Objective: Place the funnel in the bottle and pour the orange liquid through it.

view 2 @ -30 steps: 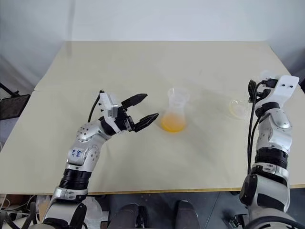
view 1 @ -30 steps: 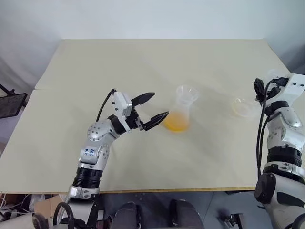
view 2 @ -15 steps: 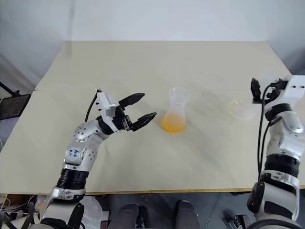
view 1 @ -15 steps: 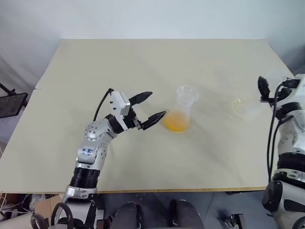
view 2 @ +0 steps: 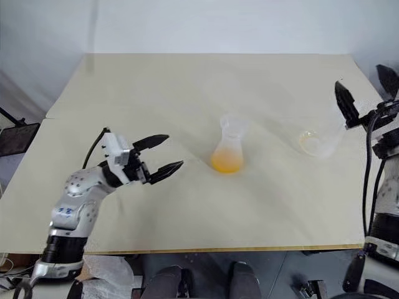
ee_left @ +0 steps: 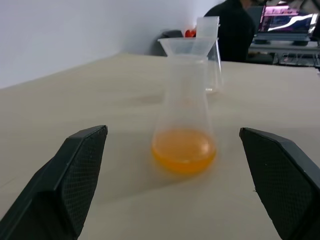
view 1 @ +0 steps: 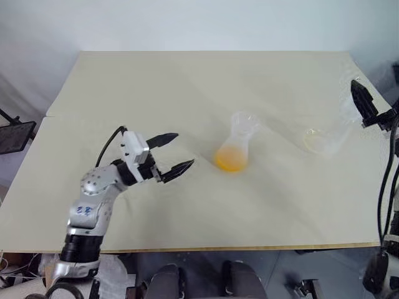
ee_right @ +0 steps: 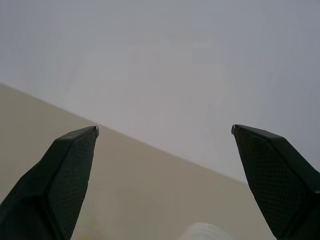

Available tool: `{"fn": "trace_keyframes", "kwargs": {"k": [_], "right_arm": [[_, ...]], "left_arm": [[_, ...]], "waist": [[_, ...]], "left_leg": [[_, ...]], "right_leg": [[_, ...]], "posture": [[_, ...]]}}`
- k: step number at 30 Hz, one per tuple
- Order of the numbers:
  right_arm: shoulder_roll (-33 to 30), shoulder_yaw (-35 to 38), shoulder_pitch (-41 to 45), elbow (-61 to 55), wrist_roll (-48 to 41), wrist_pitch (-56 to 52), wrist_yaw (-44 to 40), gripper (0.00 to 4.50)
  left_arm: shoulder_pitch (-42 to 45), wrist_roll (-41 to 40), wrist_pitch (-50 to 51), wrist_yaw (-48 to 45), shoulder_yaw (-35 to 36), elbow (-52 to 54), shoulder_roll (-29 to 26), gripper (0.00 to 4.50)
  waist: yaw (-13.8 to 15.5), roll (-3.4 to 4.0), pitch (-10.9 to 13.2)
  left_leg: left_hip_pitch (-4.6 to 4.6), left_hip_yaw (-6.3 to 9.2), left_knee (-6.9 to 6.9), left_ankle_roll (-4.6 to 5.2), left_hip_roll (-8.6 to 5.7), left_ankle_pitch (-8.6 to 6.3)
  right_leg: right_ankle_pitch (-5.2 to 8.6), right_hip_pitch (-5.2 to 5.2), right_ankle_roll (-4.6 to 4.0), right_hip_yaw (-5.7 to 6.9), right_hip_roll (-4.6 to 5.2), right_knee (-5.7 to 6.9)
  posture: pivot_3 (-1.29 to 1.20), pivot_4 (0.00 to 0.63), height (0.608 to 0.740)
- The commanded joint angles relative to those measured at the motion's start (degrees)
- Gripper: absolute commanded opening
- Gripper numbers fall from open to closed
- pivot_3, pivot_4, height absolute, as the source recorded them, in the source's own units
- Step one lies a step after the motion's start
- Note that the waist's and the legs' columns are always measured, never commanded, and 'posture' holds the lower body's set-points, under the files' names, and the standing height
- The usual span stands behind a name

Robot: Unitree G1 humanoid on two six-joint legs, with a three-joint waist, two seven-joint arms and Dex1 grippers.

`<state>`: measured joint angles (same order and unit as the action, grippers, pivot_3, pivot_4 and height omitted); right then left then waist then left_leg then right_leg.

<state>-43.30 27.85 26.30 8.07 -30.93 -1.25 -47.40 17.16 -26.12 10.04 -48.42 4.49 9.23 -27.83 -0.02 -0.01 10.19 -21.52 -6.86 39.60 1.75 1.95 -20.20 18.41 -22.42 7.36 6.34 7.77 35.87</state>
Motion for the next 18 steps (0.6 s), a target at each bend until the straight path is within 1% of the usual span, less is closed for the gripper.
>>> {"fn": "trace_keyframes", "kwargs": {"k": [1, 2, 5, 7, 9, 11, 18], "right_arm": [[-2.53, -0.45, -4.33, -5.02, -5.67, -6.51, -7.22, 4.47], [-2.79, -0.95, -5.83, -6.23, -6.14, -7.64, -8.5, 4.47], [-3.69, -3.39, -14.48, -10.99, -6.1, -8.85, -15.81, 4.47], [-4.29, -4.88, -18.47, -12.44, -3.95, -5.92, -19.63, 4.47], [-4.67, -6.89, -22.25, -11.94, -0.49, -0.06, -24.53, 4.47], [-4.28, -8.02, -23.58, -9.7, 1.61, 4.42, -26.98, 4.47], [-2.62, -10.16, -22.72, -4.47, 3.49, 10.9, -29.44, 4.47]], "left_arm": [[-2.88, -1.59, 0.05, -1.57, 2.61, 4.46, -2.76, 4.5], [-3.6, -1.49, -0.02, -1.87, 2.87, 4.76, -3.53, 4.5], [-6.54, 0.53, -0.85, -2.14, 3.81, 6.32, -6.64, 4.5], [-7.93, 0.32, -0.2, -2.26, 4.26, 7.25, -8.22, 4.5], [-10.67, 1.24, -1.3, -2.61, 5.11, 7.98, -9.65, 4.5], [-12.77, 1.96, -2.41, -2.38, 5.93, 7.97, -10.23, 4.5], [-15.78, 1.63, -2.71, -0.01, 8.43, 7.44, -9.45, 4.5]], "waist": [[0.12, 0.0, 0.0], [0.23, 0.0, 0.0], [0.32, 0.0, 0.0], [0.3, 0.0, 0.0], [0.17, 0.0, 0.0], [0.1, 0.0, 0.0], [0.04, 0.0, 0.0]], "left_leg": [[0.0, 0.0, 0.0, 0.01, -0.03, 0.0], [0.01, 0.0, 0.0, 0.01, -0.03, -0.01], [0.01, 0.0, -0.01, 0.02, -0.04, -0.01], [0.02, 0.0, -0.07, 0.02, -0.04, -0.02], [0.03, -0.07, -0.06, 0.04, -0.09, -0.02], [0.1, -0.09, -0.09, 0.05, -0.1, -0.04], [0.19, -0.12, -0.09, 0.05, -0.08, -0.03]], "right_leg": [[0.0, 0.0, 0.0, 0.0, 0.03, 0.0], [0.0, 0.01, 0.0, 0.0, 0.04, 0.0], [0.0, 0.0, 0.0, 0.0, 0.06, -0.01], [0.0, 0.01, 0.0, 0.0, 0.06, -0.04], [0.0, 0.0, 0.0, -0.02, 0.1, -0.05], [0.0, 0.04, 0.0, -0.02, 0.12, -0.1], [0.0, 0.06, -0.01, -0.04, 0.14, -0.05]], "posture": [[0.0, 0.15, 0.74], [0.0, 0.15, 0.74], [0.0, 0.15, 0.74], [0.0, 0.15, 0.74], [0.0, 0.15, 0.74], [0.0, 0.15, 0.74], [0.0, 0.15, 0.74]]}}
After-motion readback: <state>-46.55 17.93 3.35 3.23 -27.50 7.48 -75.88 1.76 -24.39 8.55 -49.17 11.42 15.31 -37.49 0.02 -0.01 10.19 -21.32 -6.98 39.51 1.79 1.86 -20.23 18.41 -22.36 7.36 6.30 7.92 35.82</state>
